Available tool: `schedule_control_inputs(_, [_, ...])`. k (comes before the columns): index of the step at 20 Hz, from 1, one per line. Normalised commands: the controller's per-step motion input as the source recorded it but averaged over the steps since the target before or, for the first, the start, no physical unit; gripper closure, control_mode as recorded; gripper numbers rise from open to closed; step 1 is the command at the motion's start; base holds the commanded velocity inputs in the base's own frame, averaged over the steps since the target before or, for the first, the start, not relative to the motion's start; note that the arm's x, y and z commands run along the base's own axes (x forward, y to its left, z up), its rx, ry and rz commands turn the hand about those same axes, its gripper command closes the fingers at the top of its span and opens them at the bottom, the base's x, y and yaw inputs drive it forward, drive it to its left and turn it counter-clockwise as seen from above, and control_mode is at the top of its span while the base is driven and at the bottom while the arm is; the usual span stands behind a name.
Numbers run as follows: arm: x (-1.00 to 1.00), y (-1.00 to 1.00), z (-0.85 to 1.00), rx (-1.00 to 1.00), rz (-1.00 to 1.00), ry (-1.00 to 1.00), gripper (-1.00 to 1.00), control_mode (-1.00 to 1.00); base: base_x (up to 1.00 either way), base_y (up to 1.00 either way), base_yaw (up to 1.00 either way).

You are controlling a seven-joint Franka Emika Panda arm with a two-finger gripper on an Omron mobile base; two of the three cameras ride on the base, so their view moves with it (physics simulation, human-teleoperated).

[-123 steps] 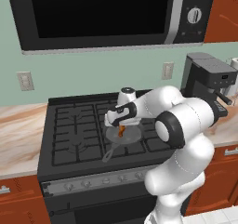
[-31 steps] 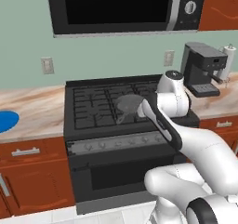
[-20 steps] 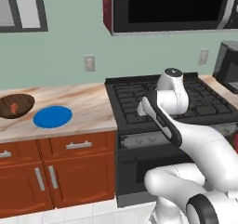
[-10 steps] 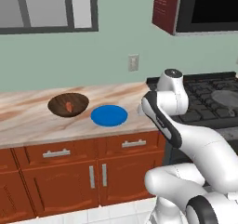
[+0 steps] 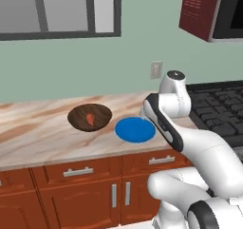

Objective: Place the chicken drumstick on the plate and place the sweet potato on the same plate.

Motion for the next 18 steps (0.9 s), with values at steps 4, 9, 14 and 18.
schedule_control_inputs(4, [0.00, 0.00, 0.00, 0.00, 0.00, 0.00, 1.00, 1.00, 0.56, 0.06, 0.00])
schedule_control_inputs(9, [0.00, 0.00, 0.00, 0.00, 0.00, 0.00, 1.00, 1.00, 0.32, 0.04, 0.00])
schedule_control_inputs(14, [0.00, 0.00, 0.00, 0.00, 0.00, 0.00, 1.00, 1.00, 0.16, 0.01, 0.00])
schedule_control_inputs(18, [0.00, 0.00, 0.00, 0.00, 0.00, 0.00, 1.00, 1.00, 0.03, 0.43, -0.09])
